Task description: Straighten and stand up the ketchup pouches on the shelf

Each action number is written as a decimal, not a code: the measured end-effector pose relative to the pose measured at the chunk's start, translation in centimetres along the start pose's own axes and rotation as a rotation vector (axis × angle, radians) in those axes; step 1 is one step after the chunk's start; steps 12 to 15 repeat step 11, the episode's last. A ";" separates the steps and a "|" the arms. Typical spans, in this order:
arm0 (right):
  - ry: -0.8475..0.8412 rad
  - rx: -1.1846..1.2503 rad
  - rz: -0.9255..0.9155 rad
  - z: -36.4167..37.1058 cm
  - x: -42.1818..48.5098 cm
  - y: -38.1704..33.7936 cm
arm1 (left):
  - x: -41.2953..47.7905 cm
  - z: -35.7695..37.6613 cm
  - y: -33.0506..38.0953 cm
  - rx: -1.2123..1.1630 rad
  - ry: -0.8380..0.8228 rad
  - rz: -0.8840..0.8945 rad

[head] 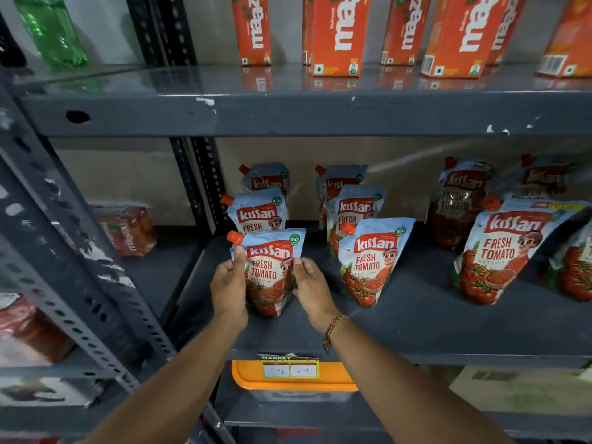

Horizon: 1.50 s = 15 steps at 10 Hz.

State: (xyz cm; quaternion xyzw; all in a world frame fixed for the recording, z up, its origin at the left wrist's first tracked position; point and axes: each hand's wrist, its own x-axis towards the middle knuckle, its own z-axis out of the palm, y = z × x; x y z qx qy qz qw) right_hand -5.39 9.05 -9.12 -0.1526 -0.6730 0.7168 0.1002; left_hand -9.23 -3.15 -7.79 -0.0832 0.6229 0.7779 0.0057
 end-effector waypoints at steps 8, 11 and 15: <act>0.018 0.102 0.005 0.9 0.3 0.4 | -0.2 -0.1 0.0 -0.027 0.021 -0.012; 0.077 0.052 0.060 0.4 -1.6 0.2 | -2.0 0.5 -1.4 0.084 0.405 -0.019; 0.077 0.052 0.060 0.4 -1.6 0.2 | -2.0 0.5 -1.4 0.084 0.405 -0.019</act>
